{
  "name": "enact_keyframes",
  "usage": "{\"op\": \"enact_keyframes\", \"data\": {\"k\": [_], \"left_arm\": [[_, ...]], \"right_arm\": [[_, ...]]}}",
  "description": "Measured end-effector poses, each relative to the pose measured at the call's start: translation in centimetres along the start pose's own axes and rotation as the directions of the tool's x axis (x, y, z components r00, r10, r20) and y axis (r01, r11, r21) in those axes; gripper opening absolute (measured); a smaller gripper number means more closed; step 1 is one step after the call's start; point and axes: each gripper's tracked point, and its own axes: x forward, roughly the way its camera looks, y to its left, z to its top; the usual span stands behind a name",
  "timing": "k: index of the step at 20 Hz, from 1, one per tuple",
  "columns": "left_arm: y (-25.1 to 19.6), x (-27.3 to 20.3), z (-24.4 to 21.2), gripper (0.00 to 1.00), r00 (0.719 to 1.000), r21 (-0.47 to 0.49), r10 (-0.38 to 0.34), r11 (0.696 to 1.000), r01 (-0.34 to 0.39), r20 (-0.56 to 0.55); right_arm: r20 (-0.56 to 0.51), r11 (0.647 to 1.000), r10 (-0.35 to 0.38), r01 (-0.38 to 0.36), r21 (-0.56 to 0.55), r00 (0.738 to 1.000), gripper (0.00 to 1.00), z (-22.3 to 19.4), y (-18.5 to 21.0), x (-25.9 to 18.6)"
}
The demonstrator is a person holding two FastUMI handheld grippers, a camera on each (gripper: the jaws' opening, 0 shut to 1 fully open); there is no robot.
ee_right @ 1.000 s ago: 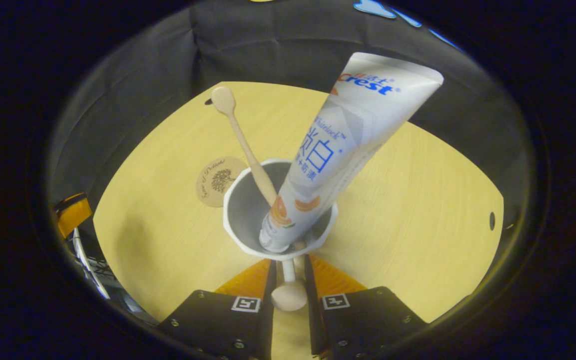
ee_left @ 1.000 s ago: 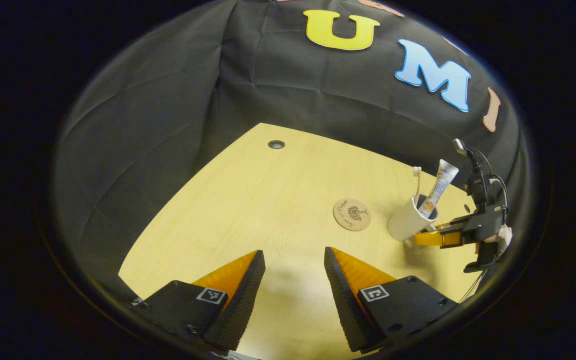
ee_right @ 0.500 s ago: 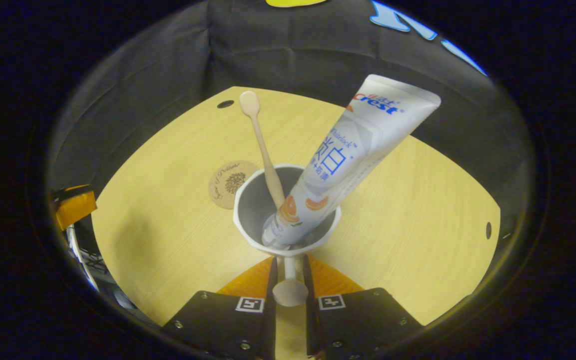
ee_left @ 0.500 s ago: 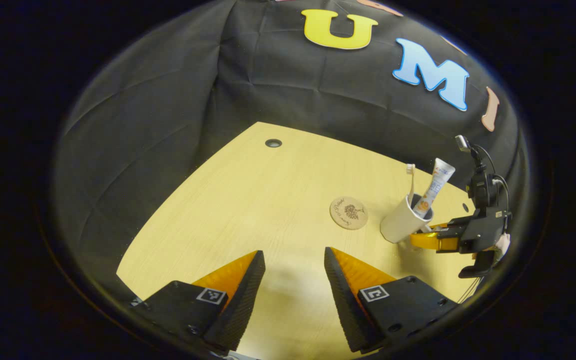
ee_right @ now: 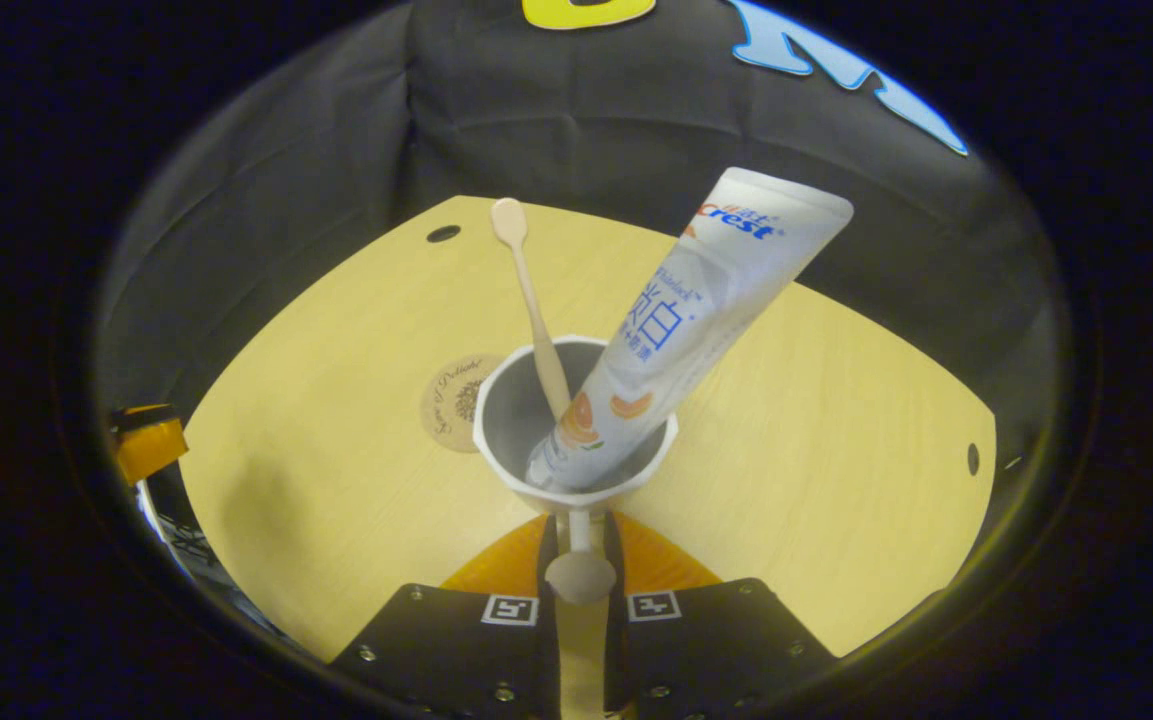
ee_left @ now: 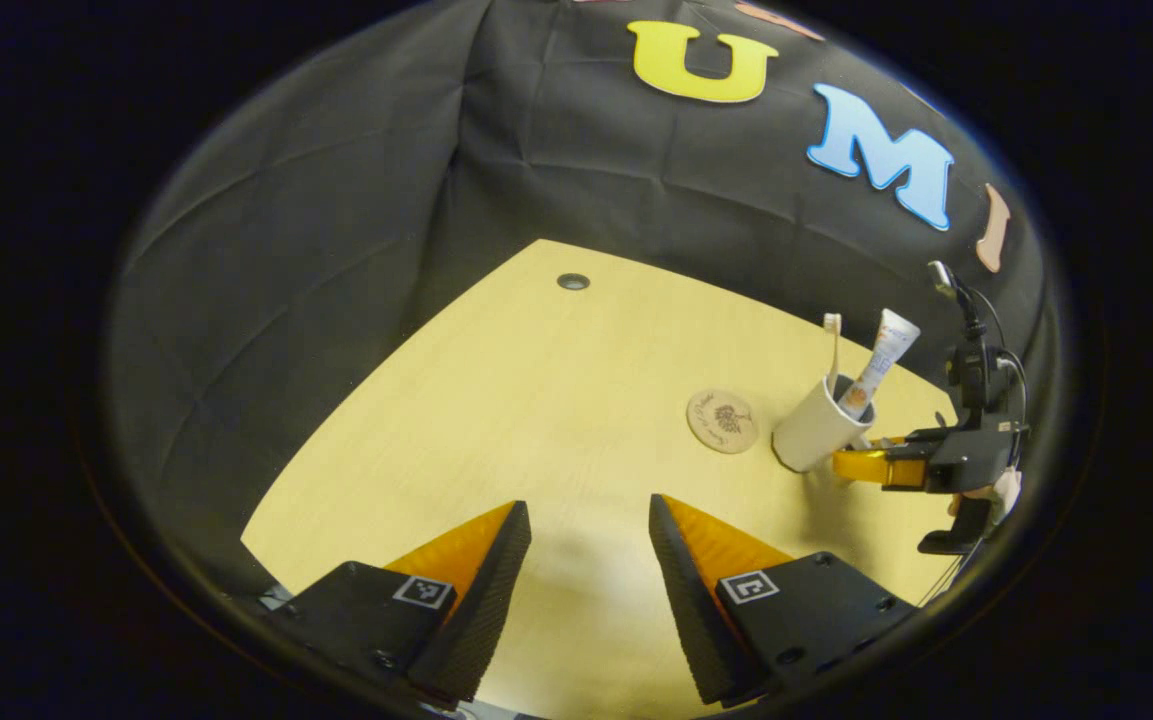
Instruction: Put the toothbrush and toothpaste on the desktop into the cup, then pick up the cup and place it on the coaster on the desktop.
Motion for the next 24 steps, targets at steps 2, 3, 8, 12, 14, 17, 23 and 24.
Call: {"op": "enact_keyframes", "data": {"k": [2,3,8,12,14,17,23,24], "left_arm": [[0.7,-0.9,-0.5,0.82,1.0,0.002,0.006,1.0,-0.006,-0.007],[0.9,-1.4,-0.7,0.82,1.0,0.004,0.008,1.0,-0.008,-0.009],[1.3,-3.6,-1.2,0.82,1.0,0.001,0.016,1.0,-0.016,-0.013],[0.2,-4.7,-2.9,0.82,0.999,-0.009,0.03,1.0,-0.03,-0.013],[-0.7,-5.1,-3.7,0.82,0.999,-0.018,0.04,0.999,-0.041,-0.014],[-0.8,-6.0,-4.2,0.82,0.998,-0.042,0.059,0.997,-0.06,-0.013],[-0.7,-7.0,-4.4,0.82,0.997,-0.059,0.074,0.995,-0.074,-0.014],[-0.7,-7.0,-4.4,0.82,0.997,-0.063,0.072,0.995,-0.073,-0.015]], "right_arm": [[0.022,1.0,0.001,-0.001,0.022,1.0,0.17,0.6,0.4,0.0],[0.031,1.0,0.003,-0.004,0.03,1.0,0.17,1.0,0.6,0.0],[0.039,1.0,0.021,-0.022,0.02,0.999,0.17,1.7,0.7,-0.8],[0.042,0.999,0.038,-0.038,0.0,0.998,0.17,2.4,0.6,-1.7],[0.041,0.999,0.041,-0.041,-0.007,0.998,0.17,1.9,0.5,-1.0],[0.037,0.999,0.042,-0.041,-0.012,0.998,0.17,1.9,0.4,-1.0],[0.043,0.999,0.023,-0.021,-0.041,0.999,0.17,2.1,0.0,-1.2],[0.044,0.999,0.022,-0.02,-0.046,0.999,0.18,2.2,-0.1,-1.1]]}}
